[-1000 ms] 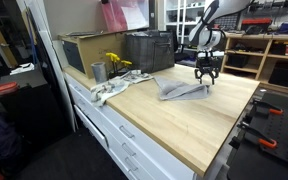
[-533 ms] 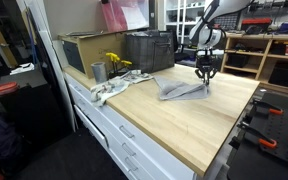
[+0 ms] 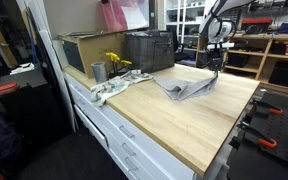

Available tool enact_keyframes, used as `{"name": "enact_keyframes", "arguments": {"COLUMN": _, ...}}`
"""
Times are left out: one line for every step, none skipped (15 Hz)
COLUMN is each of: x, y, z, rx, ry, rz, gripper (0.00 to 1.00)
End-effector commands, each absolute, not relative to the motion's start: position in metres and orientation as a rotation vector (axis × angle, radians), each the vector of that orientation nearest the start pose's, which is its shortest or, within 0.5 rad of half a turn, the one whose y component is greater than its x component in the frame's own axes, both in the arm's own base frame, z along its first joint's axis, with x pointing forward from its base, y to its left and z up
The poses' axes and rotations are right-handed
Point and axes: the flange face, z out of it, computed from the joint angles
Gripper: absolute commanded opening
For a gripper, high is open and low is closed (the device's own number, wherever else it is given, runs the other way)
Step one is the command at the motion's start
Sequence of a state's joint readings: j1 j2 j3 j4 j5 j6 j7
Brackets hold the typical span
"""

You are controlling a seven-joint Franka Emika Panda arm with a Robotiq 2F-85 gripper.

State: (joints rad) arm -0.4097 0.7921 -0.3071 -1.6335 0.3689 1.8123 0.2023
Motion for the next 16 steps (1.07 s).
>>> {"name": "enact_keyframes", "arguments": {"x": 0.466, "y": -0.408, "z": 0.16, "rx": -2.424, "ry": 1.6, "rz": 0.678, "gripper": 0.01}}
{"name": "enact_keyframes", "arguments": {"x": 0.459, "y": -0.418, "z": 0.162, "rx": -2.429, "ry": 1.635, "rz": 0.658, "gripper": 0.01}}
{"name": "enact_keyframes", "arguments": {"x": 0.454, "y": -0.426, "z": 0.163, "rx": -2.438, "ry": 1.665, "rz": 0.639, "gripper": 0.01}}
{"name": "enact_keyframes", "arguments": {"x": 0.449, "y": -0.435, "z": 0.164, "rx": -2.447, "ry": 1.698, "rz": 0.619, "gripper": 0.01}}
{"name": "enact_keyframes", "arguments": {"x": 0.445, "y": -0.443, "z": 0.165, "rx": -2.457, "ry": 1.732, "rz": 0.598, "gripper": 0.01}}
{"name": "enact_keyframes", "arguments": {"x": 0.441, "y": -0.45, "z": 0.165, "rx": -2.459, "ry": 1.77, "rz": 0.581, "gripper": 0.01}}
{"name": "enact_keyframes", "arguments": {"x": 0.437, "y": -0.456, "z": 0.167, "rx": -2.462, "ry": 1.805, "rz": 0.565, "gripper": 0.01}}
{"name": "enact_keyframes", "arguments": {"x": 0.434, "y": -0.461, "z": 0.168, "rx": -2.462, "ry": 1.842, "rz": 0.553, "gripper": 0.01}}
{"name": "enact_keyframes", "arguments": {"x": 0.432, "y": -0.464, "z": 0.17, "rx": -2.458, "ry": 1.875, "rz": 0.544, "gripper": 0.01}}
{"name": "enact_keyframes", "arguments": {"x": 0.431, "y": -0.466, "z": 0.172, "rx": -2.451, "ry": 1.909, "rz": 0.53, "gripper": 0.01}}
{"name": "enact_keyframes", "arguments": {"x": 0.43, "y": -0.467, "z": 0.174, "rx": -2.443, "ry": 1.932, "rz": 0.517, "gripper": 0.31}}
{"name": "enact_keyframes", "arguments": {"x": 0.432, "y": -0.467, "z": 0.178, "rx": -2.441, "ry": 1.936, "rz": 0.508, "gripper": 0.32}}
{"name": "enact_keyframes", "arguments": {"x": 0.436, "y": -0.464, "z": 0.184, "rx": -2.455, "ry": 1.908, "rz": 0.494, "gripper": 0.37}}
{"name": "enact_keyframes", "arguments": {"x": 0.44, "y": -0.46, "z": 0.19, "rx": -2.46, "ry": 1.892, "rz": 0.481, "gripper": 0.45}}
{"name": "enact_keyframes", "arguments": {"x": 0.448, "y": -0.454, "z": 0.199, "rx": -2.471, "ry": 1.862, "rz": 0.462, "gripper": 0.52}}
{"name": "enact_keyframes", "arguments": {"x": 0.456, "y": -0.448, "z": 0.207, "rx": -2.478, "ry": 1.841, "rz": 0.442, "gripper": 0.61}}
